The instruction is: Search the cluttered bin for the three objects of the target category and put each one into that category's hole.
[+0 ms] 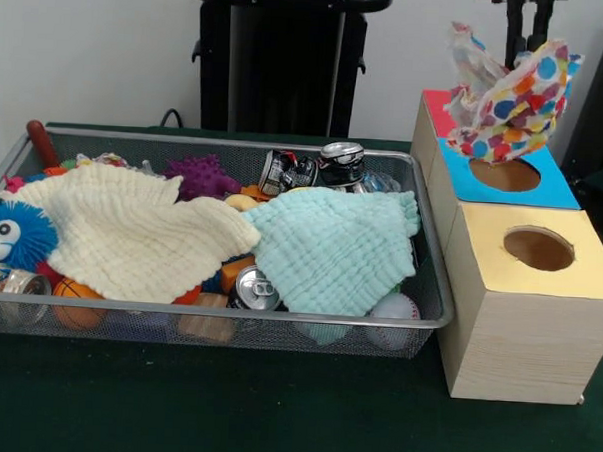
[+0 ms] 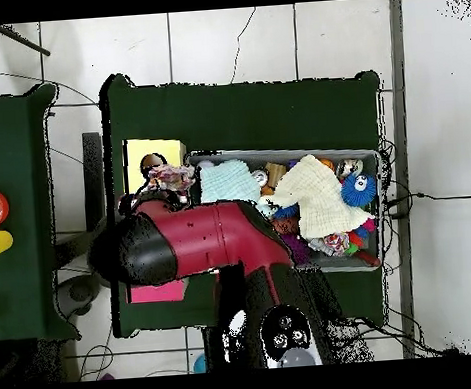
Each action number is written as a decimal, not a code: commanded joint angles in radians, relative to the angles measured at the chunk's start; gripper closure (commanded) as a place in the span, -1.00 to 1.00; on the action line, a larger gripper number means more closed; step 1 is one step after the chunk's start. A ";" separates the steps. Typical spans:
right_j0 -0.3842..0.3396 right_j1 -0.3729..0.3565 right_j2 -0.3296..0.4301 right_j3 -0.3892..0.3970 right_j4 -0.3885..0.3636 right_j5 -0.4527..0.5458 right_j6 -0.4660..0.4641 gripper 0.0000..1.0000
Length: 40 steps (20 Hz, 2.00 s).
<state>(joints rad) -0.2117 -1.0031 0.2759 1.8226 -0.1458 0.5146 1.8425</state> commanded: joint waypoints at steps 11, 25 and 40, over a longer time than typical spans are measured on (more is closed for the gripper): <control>0.048 0.188 -0.172 -0.125 0.043 0.072 0.208 1.00; 0.078 0.203 -0.152 -0.139 0.113 -0.104 0.222 1.00; 0.155 0.205 -0.222 -0.194 0.166 -0.287 0.236 1.00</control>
<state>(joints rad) -0.0606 -0.8233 0.0791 1.6792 -0.0147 0.2903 1.8578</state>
